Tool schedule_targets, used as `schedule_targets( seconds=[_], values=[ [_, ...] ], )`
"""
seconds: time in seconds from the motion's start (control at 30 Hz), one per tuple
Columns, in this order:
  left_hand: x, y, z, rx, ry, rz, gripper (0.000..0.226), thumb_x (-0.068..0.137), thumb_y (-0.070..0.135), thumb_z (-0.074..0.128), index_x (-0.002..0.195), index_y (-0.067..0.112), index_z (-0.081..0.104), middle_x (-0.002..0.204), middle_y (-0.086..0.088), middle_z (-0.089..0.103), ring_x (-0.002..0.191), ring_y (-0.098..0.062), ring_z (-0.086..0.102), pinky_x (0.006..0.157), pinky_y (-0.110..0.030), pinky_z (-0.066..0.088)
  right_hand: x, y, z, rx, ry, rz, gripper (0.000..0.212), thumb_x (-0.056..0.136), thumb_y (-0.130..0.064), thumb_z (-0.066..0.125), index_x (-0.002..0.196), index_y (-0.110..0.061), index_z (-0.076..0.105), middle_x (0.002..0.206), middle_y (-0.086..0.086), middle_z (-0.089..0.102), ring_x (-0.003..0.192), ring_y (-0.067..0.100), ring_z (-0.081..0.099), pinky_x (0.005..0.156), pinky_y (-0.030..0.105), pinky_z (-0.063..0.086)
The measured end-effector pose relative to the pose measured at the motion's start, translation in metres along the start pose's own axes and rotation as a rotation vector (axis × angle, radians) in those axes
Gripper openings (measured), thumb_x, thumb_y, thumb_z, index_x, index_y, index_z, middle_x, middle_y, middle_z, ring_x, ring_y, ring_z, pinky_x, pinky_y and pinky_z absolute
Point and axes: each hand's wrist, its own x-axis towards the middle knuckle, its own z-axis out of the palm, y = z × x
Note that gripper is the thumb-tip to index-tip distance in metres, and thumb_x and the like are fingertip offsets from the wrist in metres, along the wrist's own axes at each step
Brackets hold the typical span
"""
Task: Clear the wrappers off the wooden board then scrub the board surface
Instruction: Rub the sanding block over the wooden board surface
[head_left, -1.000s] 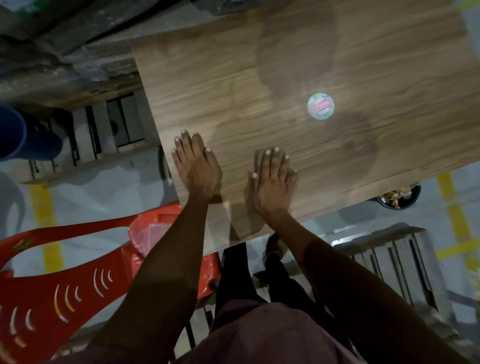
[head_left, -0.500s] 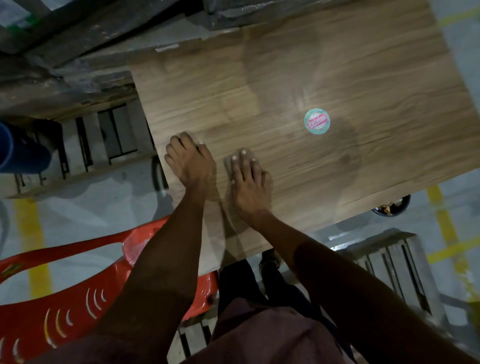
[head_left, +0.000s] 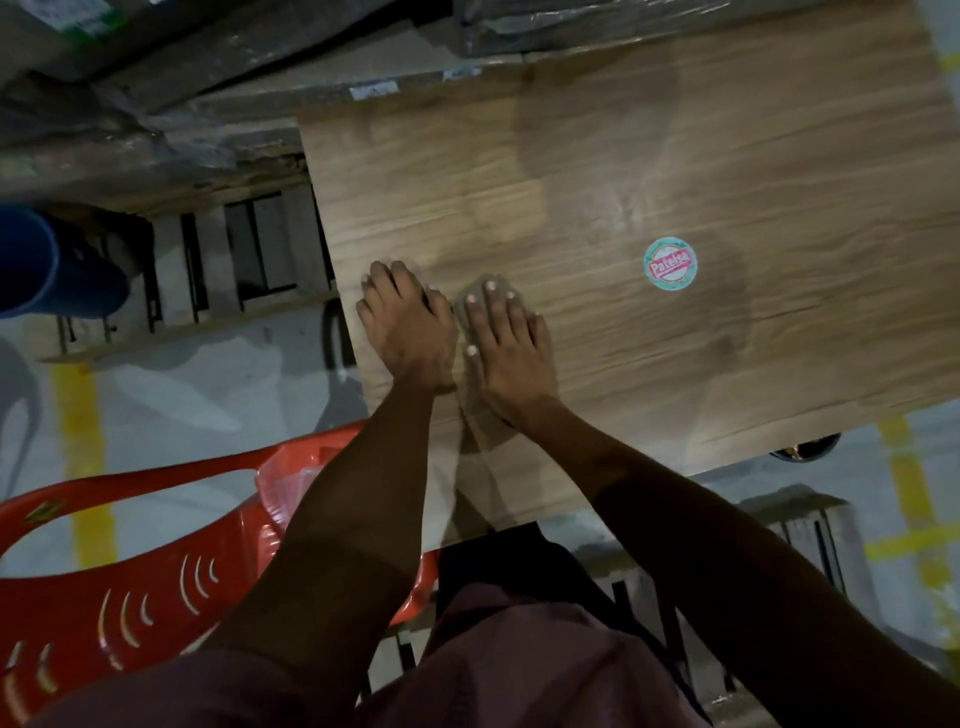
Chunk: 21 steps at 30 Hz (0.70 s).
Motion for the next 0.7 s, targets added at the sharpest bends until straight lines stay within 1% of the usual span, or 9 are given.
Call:
schedule_targets(
  seconds=[0.07, 0.13, 0.2, 0.27, 0.3, 0.37, 0.47, 0.53, 0.7],
  values=[
    [0.005, -0.002, -0.002, 0.018, 0.003, 0.018, 0.052, 0.091, 0.040, 0.049, 0.133, 0.009, 0.054, 0.137, -0.014, 0.053, 0.117, -0.035, 0.052, 0.098, -0.046, 0.040, 0.008, 0.015, -0.005, -0.027, 0.027, -0.015, 0.063, 0.108, -0.041, 0.023, 0.165, -0.024, 0.005, 0.174, 0.006, 0.000, 0.159, 0.028, 0.010, 0.121, 0.055, 0.022],
    [0.008, -0.004, 0.000, 0.016, 0.018, 0.036, 0.049, 0.091, 0.040, 0.049, 0.130, 0.010, 0.055, 0.132, -0.014, 0.054, 0.112, -0.035, 0.052, 0.093, -0.046, 0.041, 0.014, 0.026, -0.011, -0.009, 0.087, 0.165, 0.062, 0.107, -0.042, 0.023, 0.165, -0.024, 0.010, 0.173, 0.006, 0.005, 0.158, 0.028, 0.017, 0.118, 0.055, 0.025],
    [0.010, -0.002, 0.001, -0.017, 0.031, 0.031, 0.048, 0.091, 0.037, 0.049, 0.130, 0.010, 0.054, 0.133, -0.014, 0.053, 0.117, -0.036, 0.050, 0.096, -0.047, 0.040, 0.025, 0.026, -0.015, 0.057, 0.147, 0.372, 0.062, 0.107, -0.042, 0.023, 0.165, -0.023, 0.014, 0.173, 0.008, 0.008, 0.157, 0.030, 0.019, 0.114, 0.055, 0.028],
    [0.011, -0.003, 0.003, -0.049, 0.022, 0.046, 0.049, 0.091, 0.034, 0.049, 0.134, 0.011, 0.051, 0.143, -0.016, 0.048, 0.131, -0.038, 0.045, 0.108, -0.050, 0.036, 0.032, 0.013, -0.017, 0.140, 0.160, 0.467, 0.063, 0.107, -0.042, 0.021, 0.165, -0.021, 0.012, 0.173, 0.011, 0.006, 0.158, 0.032, 0.015, 0.115, 0.055, 0.027],
    [0.011, -0.003, 0.004, -0.053, 0.004, 0.051, 0.051, 0.091, 0.034, 0.047, 0.138, 0.012, 0.049, 0.152, -0.017, 0.042, 0.140, -0.039, 0.038, 0.115, -0.051, 0.030, 0.033, 0.004, -0.016, 0.174, 0.135, 0.452, 0.063, 0.107, -0.043, 0.021, 0.165, -0.021, 0.008, 0.173, 0.011, 0.002, 0.158, 0.034, 0.011, 0.116, 0.057, 0.025],
    [0.014, -0.004, 0.005, -0.056, -0.041, 0.049, 0.055, 0.093, 0.033, 0.043, 0.145, 0.014, 0.044, 0.163, -0.016, 0.029, 0.152, -0.037, 0.025, 0.123, -0.051, 0.020, 0.032, -0.010, -0.013, 0.185, 0.061, 0.278, 0.063, 0.108, -0.045, 0.021, 0.165, -0.025, 0.003, 0.173, 0.009, -0.003, 0.159, 0.033, 0.006, 0.116, 0.059, 0.021],
    [0.017, -0.005, 0.006, -0.042, -0.071, 0.041, 0.055, 0.095, 0.033, 0.038, 0.147, 0.015, 0.040, 0.167, -0.013, 0.024, 0.155, -0.033, 0.019, 0.125, -0.051, 0.018, 0.033, -0.006, -0.013, 0.074, 0.033, 0.007, 0.059, 0.108, -0.045, 0.025, 0.164, -0.032, 0.010, 0.174, 0.001, 0.005, 0.156, 0.027, 0.017, 0.112, 0.055, 0.025],
    [0.017, -0.005, 0.006, -0.055, -0.077, 0.029, 0.054, 0.097, 0.033, 0.039, 0.149, 0.017, 0.038, 0.169, -0.011, 0.021, 0.157, -0.031, 0.016, 0.126, -0.051, 0.015, 0.045, 0.008, -0.018, 0.055, 0.047, 0.031, 0.058, 0.109, -0.043, 0.024, 0.164, -0.033, 0.011, 0.174, -0.001, 0.006, 0.154, 0.026, 0.022, 0.113, 0.055, 0.026],
    [0.015, -0.004, 0.005, -0.067, -0.065, 0.047, 0.060, 0.100, 0.033, 0.040, 0.158, 0.022, 0.032, 0.170, -0.014, 0.018, 0.157, -0.032, 0.015, 0.126, -0.051, 0.013, 0.081, 0.007, -0.027, 0.197, 0.128, 0.375, 0.059, 0.109, -0.043, 0.022, 0.165, -0.029, 0.010, 0.174, 0.002, 0.002, 0.156, 0.030, 0.016, 0.114, 0.060, 0.024]
  ],
)
